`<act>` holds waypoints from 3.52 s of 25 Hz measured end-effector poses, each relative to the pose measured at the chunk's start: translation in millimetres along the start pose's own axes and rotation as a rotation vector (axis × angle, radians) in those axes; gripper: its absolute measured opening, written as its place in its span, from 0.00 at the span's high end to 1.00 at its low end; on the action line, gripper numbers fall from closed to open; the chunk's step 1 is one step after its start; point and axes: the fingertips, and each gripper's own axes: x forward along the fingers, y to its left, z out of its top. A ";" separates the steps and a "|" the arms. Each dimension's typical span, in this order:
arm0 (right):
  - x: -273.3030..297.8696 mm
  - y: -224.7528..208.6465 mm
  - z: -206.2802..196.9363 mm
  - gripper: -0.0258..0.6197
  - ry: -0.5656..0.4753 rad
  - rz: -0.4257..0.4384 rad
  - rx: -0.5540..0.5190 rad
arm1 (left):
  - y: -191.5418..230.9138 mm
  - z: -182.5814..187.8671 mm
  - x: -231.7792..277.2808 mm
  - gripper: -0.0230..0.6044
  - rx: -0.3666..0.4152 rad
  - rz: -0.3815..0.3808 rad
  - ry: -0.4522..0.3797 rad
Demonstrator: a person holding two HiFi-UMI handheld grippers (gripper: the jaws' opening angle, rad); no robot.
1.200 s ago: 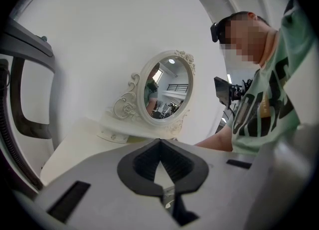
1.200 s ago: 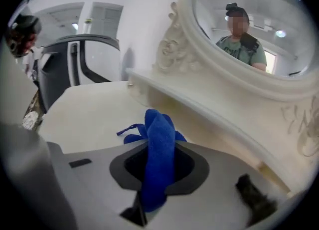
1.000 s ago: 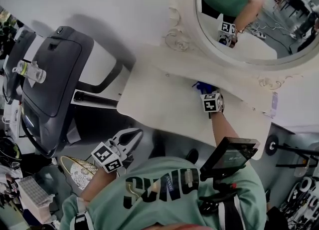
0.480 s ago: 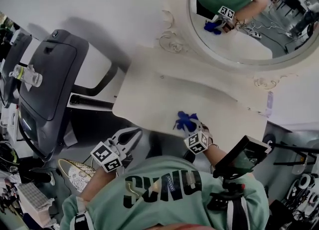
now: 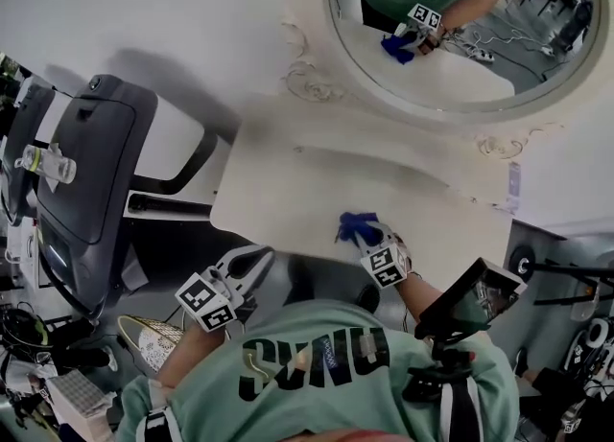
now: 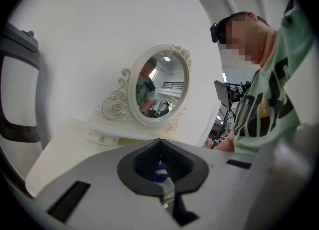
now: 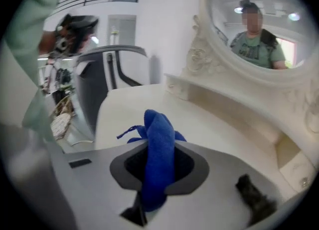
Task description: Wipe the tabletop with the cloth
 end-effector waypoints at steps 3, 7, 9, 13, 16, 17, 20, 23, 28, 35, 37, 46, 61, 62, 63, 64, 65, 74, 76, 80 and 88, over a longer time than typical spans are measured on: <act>14.9 -101.9 13.6 0.86 -0.002 -0.202 0.093 | 0.4 -1.2 -2.6 0.95 -0.006 0.006 0.004; 31.5 -178.6 18.0 0.86 0.033 -0.357 0.148 | 0.4 -5.9 -6.0 0.95 -0.010 0.013 0.018; 39.7 -196.0 15.1 0.86 0.055 -0.398 0.177 | 0.2 -7.4 -8.9 0.95 -0.006 0.017 0.027; 46.9 -207.1 13.8 0.86 0.068 -0.428 0.209 | 2.3 -7.9 -13.1 0.95 -0.001 0.027 0.031; 43.3 -177.8 13.6 0.87 0.094 -0.371 0.092 | 2.2 -8.7 -13.3 0.95 0.000 0.025 0.028; 39.2 -156.2 11.2 0.87 0.097 -0.329 0.046 | 1.8 -8.7 -12.9 0.95 0.000 0.023 0.027; 14.7 -68.2 -5.1 0.87 0.084 -0.169 -0.060 | 0.8 -5.4 -8.8 0.95 0.001 0.011 0.021; -15.1 22.7 -26.1 0.87 0.063 0.009 -0.086 | -1.8 -4.5 -2.2 0.95 0.006 -0.005 0.023; -38.5 86.8 -48.9 0.87 0.057 0.149 -0.065 | -13.5 -7.7 10.2 0.95 0.008 -0.036 0.030; -34.3 36.5 -37.6 0.87 0.000 0.096 0.040 | -23.6 -8.5 9.7 0.95 0.012 -0.042 0.029; -27.3 -31.1 -26.4 0.86 -0.031 -0.039 0.156 | -21.4 -8.7 4.7 0.95 0.009 -0.029 0.027; 13.9 -224.0 -17.7 0.86 0.070 -0.422 0.204 | -11.2 -15.2 -13.2 0.95 -0.005 0.014 0.034; -53.3 48.2 -66.2 0.87 0.078 0.088 -0.019 | -14.3 -11.5 6.2 0.95 -0.010 -0.028 0.028; -58.1 63.5 -70.4 0.87 0.076 0.116 -0.022 | -15.6 -11.2 9.6 0.95 -0.008 -0.033 0.030; -60.9 73.4 -73.4 0.86 0.074 0.136 -0.021 | -17.1 -11.3 12.9 0.95 -0.005 -0.039 0.032; -62.3 78.3 -75.0 0.86 0.071 0.149 -0.014 | -18.9 -11.7 16.1 0.95 -0.004 -0.045 0.036; -62.6 78.5 -75.1 0.86 0.066 0.155 -0.003 | -21.1 -12.3 18.9 0.95 -0.002 -0.052 0.041; -45.8 -163.7 -56.2 0.86 -0.012 -0.354 0.280 | -28.5 -13.1 22.0 0.95 0.009 -0.050 0.060; -39.0 -209.4 -56.8 0.86 0.010 -0.432 0.290 | -27.9 -13.4 20.0 0.95 0.010 -0.042 0.061; -24.0 -250.6 -52.7 0.86 0.056 -0.497 0.293 | -24.9 -13.6 15.5 0.95 0.009 -0.025 0.066; -21.4 -233.1 -55.3 0.87 0.105 -0.457 0.243 | -20.5 -13.6 19.2 0.95 0.005 -0.024 0.068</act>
